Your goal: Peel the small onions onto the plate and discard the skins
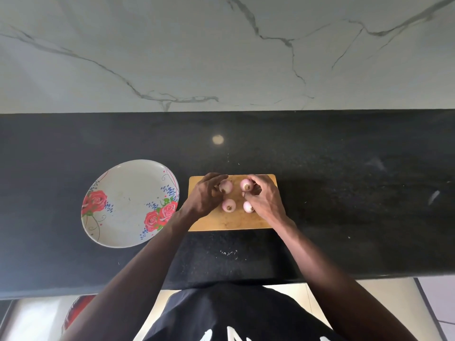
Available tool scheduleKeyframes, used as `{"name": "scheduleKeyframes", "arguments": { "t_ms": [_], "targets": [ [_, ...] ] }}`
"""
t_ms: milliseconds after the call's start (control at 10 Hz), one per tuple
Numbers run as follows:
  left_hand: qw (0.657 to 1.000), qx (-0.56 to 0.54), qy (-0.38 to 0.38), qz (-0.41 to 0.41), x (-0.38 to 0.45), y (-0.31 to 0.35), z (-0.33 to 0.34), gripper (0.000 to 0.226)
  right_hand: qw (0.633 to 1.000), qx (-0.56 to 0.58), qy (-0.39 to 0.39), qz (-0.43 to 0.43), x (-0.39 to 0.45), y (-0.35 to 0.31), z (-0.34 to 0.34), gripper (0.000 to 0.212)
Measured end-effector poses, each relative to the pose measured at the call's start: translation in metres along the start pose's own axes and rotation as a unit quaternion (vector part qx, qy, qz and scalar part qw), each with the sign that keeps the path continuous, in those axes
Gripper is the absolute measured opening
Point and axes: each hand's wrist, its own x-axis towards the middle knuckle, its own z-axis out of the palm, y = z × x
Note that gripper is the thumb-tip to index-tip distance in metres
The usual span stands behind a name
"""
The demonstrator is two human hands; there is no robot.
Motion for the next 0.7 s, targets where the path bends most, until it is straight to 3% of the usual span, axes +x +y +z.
{"name": "scheduleKeyframes", "arguments": {
  "t_ms": [500, 700],
  "targets": [
    [0.999, 0.000, 0.025, -0.028, -0.011, 0.000, -0.001, 0.062, 0.999, -0.038, -0.011, -0.014, 0.001, -0.004, -0.006, 0.049],
    [0.996, 0.010, 0.091, -0.006, -0.015, 0.002, -0.006, 0.065, 0.997, -0.042, 0.048, -0.034, -0.001, -0.011, -0.005, 0.044]
  ]
}}
